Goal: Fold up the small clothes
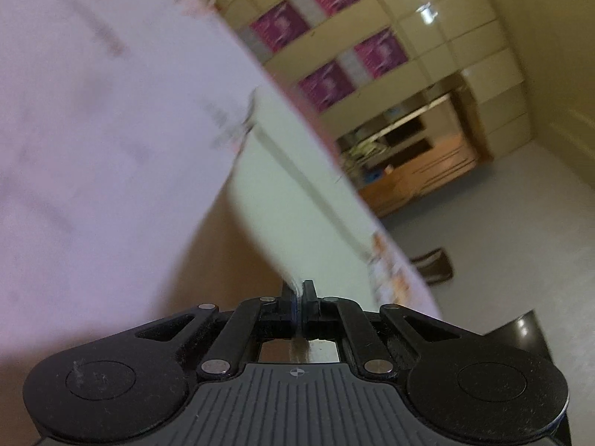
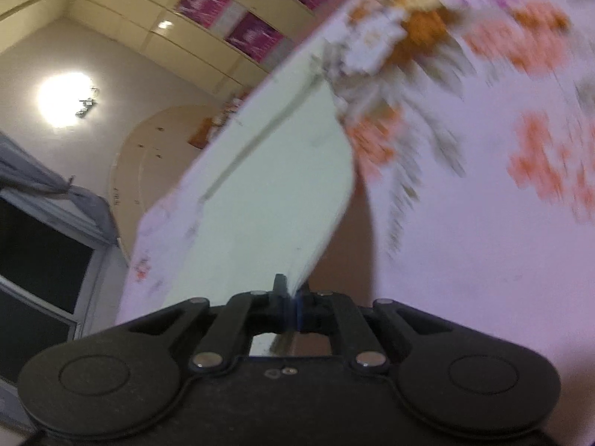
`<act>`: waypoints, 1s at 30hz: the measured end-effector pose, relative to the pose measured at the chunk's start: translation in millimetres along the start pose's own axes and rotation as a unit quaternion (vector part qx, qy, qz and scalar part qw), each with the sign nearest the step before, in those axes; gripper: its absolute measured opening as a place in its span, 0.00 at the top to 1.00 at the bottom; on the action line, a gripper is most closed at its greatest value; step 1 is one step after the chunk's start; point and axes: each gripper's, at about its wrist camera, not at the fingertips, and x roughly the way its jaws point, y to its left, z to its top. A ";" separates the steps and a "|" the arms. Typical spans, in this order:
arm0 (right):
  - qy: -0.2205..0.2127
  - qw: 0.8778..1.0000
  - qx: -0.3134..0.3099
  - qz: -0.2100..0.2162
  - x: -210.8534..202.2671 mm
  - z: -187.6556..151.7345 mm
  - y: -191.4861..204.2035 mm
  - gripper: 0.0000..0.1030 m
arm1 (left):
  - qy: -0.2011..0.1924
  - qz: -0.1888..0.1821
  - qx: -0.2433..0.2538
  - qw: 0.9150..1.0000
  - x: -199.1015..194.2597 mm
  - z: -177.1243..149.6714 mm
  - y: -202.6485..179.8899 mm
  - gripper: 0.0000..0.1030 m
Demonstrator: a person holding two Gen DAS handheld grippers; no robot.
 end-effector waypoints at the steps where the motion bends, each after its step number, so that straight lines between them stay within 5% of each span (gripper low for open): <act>1: -0.008 1.000 -0.009 0.003 -0.1 9.1 5.9 0.95 | -0.006 -0.003 0.005 1.000 4.8 8.8 -8.4 0.98; 14: -0.065 0.998 -0.025 0.003 81.5 162.1 49.8 0.95 | -0.032 -0.008 -0.019 0.999 145.7 150.9 -37.1 0.98; 26: -0.054 0.995 0.076 -0.024 224.1 257.4 -12.0 0.95 | 0.006 0.028 -0.023 0.999 299.9 226.1 10.0 0.97; 30: -0.035 0.993 0.107 -0.039 266.7 275.8 -36.8 0.95 | 0.028 0.069 0.020 0.997 342.4 240.2 13.1 0.97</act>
